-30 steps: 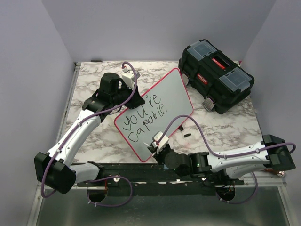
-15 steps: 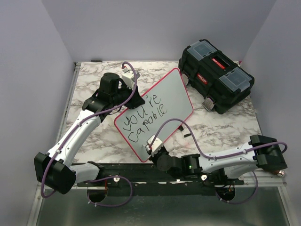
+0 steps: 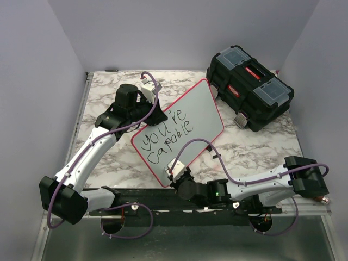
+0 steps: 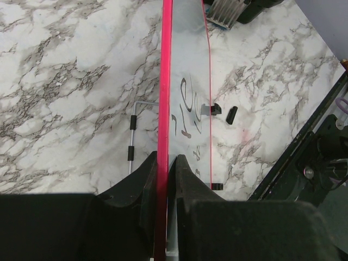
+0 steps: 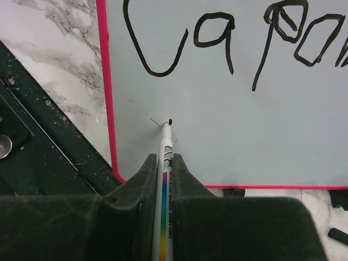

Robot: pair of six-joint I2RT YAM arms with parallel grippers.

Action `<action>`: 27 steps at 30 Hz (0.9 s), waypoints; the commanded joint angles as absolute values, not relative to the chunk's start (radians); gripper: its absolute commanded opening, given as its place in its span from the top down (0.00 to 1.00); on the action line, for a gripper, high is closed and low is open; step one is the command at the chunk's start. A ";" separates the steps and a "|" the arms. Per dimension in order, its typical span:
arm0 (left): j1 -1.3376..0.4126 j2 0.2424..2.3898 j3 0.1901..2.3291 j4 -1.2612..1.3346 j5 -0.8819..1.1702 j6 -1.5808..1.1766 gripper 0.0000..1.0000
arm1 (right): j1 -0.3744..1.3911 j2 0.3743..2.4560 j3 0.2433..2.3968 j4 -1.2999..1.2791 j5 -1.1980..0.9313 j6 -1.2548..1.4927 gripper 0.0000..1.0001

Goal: Write a sentence on the whiteboard

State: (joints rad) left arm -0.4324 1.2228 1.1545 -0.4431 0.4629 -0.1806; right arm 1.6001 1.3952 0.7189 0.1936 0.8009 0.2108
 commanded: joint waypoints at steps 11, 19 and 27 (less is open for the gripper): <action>-0.451 1.233 1.124 -0.543 0.426 -0.086 1.00 | 1.603 1.408 0.717 0.171 0.734 0.270 0.99; -0.451 1.234 1.124 -0.543 0.425 -0.085 1.00 | 1.603 1.399 0.697 0.136 0.801 0.320 0.99; -0.451 1.235 1.124 -0.545 0.425 -0.085 1.00 | 1.603 1.392 0.691 0.090 0.861 0.361 0.99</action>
